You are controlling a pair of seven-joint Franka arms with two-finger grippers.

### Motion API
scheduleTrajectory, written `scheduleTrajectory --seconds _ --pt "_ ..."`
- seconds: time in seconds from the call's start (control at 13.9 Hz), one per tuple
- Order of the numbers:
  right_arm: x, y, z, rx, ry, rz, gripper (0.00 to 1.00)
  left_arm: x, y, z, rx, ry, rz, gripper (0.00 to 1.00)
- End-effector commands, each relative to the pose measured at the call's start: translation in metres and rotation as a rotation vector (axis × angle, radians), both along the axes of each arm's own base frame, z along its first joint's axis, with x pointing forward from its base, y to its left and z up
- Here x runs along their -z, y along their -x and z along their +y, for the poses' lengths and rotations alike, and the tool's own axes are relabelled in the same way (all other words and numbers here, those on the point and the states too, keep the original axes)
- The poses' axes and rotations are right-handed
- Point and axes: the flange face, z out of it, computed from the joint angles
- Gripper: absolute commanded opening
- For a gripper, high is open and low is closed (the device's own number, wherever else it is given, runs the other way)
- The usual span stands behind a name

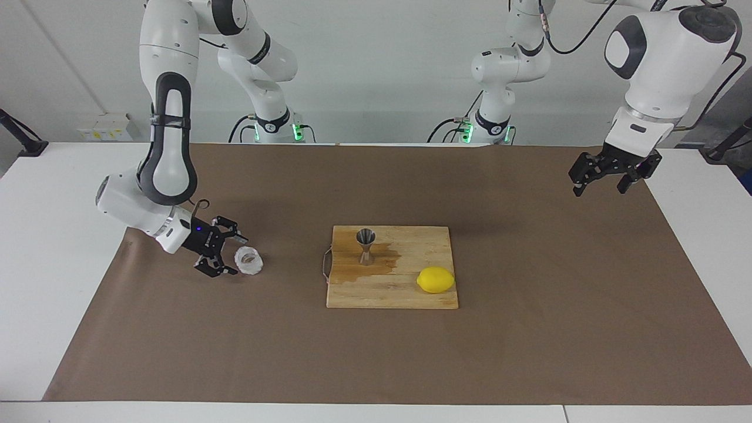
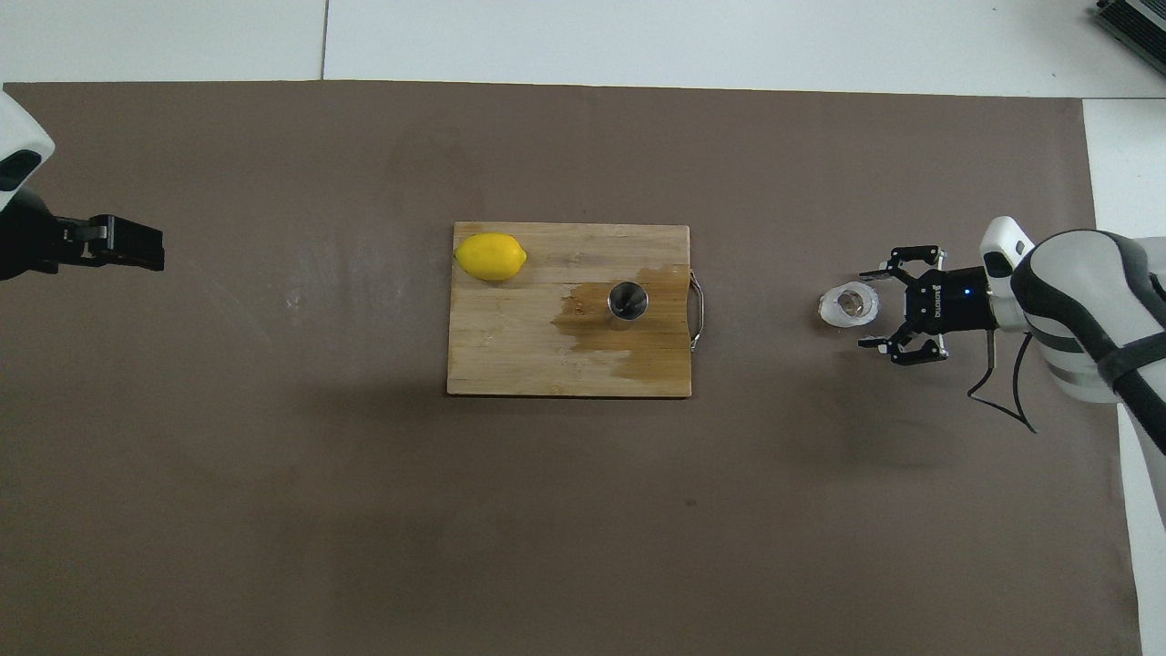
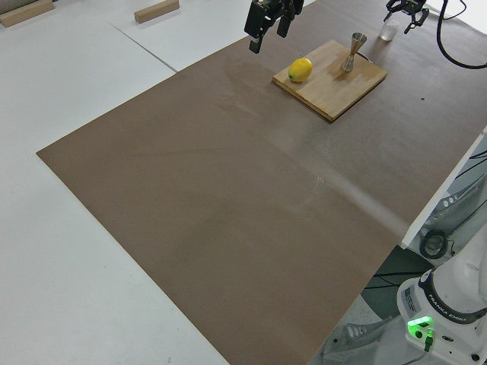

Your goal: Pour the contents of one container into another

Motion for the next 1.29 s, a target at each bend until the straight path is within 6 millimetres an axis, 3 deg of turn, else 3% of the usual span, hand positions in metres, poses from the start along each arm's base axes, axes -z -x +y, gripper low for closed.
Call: scheduleTrajectory --seconds 0.0,0.43,0.57,0.65,0.79,1.01,1.22 --pt "0.009 -0.004 0.003 0.005 0.001 -0.038 1.00 -0.014 0.014 0.000 0.025 0.020 0.005 1.00" --pt "0.018 -0.002 0.015 0.010 0.031 -0.048 1.00 -0.012 0.019 -0.012 0.031 0.025 0.007 1.00" --pt "0.019 -0.003 0.017 0.005 0.042 -0.061 1.00 -0.023 0.017 -0.009 -0.005 0.098 -0.003 1.00" --pt "0.019 -0.002 0.018 0.006 0.041 -0.059 0.94 -0.024 0.019 -0.007 0.000 0.100 0.009 1.00" --pt "0.021 -0.001 0.022 -0.002 0.042 -0.056 0.69 -0.023 0.022 -0.008 0.008 0.095 0.019 1.00" --pt "0.020 -0.001 0.022 -0.004 0.040 -0.057 0.48 -0.024 0.024 -0.003 0.031 0.019 0.036 1.00" --pt "0.019 -0.001 0.022 -0.008 0.036 -0.055 0.47 -0.021 0.027 -0.002 0.031 0.021 0.042 1.00"
